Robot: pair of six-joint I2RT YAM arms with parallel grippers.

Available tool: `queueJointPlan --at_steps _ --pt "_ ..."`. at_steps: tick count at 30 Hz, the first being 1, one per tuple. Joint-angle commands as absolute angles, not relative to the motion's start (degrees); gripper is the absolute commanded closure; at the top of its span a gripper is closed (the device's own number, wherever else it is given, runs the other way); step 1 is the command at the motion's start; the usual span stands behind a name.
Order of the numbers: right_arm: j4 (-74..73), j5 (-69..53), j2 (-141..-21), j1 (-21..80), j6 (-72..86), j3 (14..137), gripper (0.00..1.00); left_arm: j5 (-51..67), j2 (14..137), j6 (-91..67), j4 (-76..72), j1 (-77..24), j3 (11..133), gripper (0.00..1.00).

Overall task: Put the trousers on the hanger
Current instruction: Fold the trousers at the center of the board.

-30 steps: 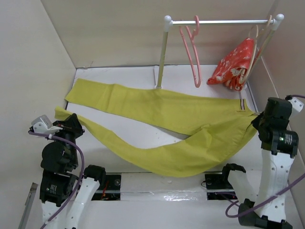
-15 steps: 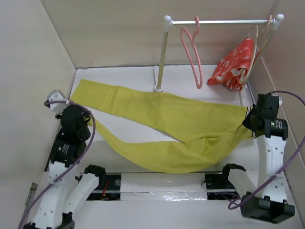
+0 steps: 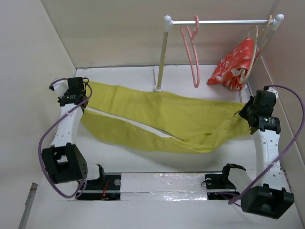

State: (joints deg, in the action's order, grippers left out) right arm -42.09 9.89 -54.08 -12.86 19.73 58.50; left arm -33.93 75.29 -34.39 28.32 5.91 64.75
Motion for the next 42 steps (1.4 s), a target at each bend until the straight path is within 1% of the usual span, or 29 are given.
queueJointPlan --at_steps 1,4,8,10,16,21,29,32,39,40,42 --pt "-29.9 7.0 -53.9 -15.7 20.3 54.9 1.0 -38.2 75.8 -34.7 30.5 9.7 68.3 1.0" --pt "-26.3 4.5 -54.0 -17.8 21.6 53.3 1.0 -40.4 78.0 -34.0 31.0 9.7 72.2 1.0" --pt "-22.9 8.2 -55.7 -18.5 22.5 54.1 1.0 -42.2 81.6 -33.1 30.4 9.7 76.9 1.0" --pt "-22.2 7.0 -57.2 -19.7 22.5 55.0 1.0 -44.9 85.1 -32.6 30.8 9.7 80.5 1.0" --pt "-18.8 4.9 -63.8 -21.2 24.3 58.0 1.0 -46.8 96.3 -31.7 32.7 9.1 90.4 1.0" --pt "-17.6 6.3 -69.9 -21.2 25.0 61.6 1.0 -47.6 102.3 -31.2 32.7 9.1 95.7 1.0" --pt "-16.3 5.8 -83.6 -20.6 26.1 67.4 1.0 -48.8 113.5 -28.9 34.1 9.6 106.5 1.0" --pt "-18.1 7.2 -88.2 -19.3 26.2 70.7 1.0 -49.7 117.9 -29.0 35.4 9.6 111.1 1.0" --pt "-17.5 9.8 -95.2 -18.1 26.8 73.5 1.0 -51.2 127.6 -27.5 35.0 9.6 121.5 1.0" --pt "-17.1 9.8 -95.4 -18.1 27.2 73.5 1.0 -51.1 129.4 -27.1 34.8 9.6 124.2 1.0" --pt "-16.0 9.1 -96.0 -18.1 27.7 73.1 1.0 -50.5 131.1 -26.3 32.5 9.1 125.9 1.0"
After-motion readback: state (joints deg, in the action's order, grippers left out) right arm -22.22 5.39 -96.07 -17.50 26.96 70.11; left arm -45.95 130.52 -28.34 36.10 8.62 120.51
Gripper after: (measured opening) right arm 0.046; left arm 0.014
